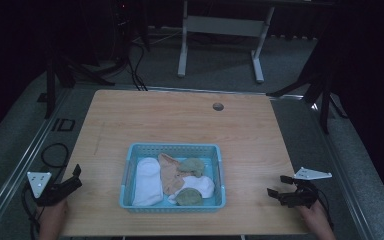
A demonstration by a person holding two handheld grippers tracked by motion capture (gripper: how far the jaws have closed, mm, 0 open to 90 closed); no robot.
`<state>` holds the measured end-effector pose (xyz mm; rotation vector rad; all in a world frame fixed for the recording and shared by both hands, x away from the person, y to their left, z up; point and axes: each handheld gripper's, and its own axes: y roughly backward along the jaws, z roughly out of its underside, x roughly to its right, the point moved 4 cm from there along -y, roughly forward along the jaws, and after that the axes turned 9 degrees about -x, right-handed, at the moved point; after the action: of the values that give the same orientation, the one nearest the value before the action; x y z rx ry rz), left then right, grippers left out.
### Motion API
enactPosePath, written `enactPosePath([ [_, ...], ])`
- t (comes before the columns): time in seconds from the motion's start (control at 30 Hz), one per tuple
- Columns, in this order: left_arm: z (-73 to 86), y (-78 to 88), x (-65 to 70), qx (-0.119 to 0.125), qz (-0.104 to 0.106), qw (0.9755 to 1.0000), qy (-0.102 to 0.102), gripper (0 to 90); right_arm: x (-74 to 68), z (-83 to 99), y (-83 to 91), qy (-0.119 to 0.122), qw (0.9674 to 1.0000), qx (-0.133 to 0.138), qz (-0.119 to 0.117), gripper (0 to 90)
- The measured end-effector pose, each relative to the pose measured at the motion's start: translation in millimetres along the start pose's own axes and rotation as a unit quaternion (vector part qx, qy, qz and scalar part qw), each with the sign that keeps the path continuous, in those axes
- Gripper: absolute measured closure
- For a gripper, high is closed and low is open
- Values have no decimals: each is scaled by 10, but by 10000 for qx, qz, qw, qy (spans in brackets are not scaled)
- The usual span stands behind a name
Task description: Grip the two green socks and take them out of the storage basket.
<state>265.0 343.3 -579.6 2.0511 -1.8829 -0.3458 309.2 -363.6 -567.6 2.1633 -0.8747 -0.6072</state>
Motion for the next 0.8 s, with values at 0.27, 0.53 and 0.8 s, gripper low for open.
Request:
enactPosePath([
  [0.27,0,0,0,3,8,10000,6,7,-169,-109,-51,333,9983,-287,-377,125],
  [0.53,0,0,-3,0,17,10000,36,7,-362,-279,-21,667,9951,-260,-678,127],
  [0.8,0,0,5,8,-3,10000,-18,7,-557,-485,-22,1122,9897,-379,-801,130],
])
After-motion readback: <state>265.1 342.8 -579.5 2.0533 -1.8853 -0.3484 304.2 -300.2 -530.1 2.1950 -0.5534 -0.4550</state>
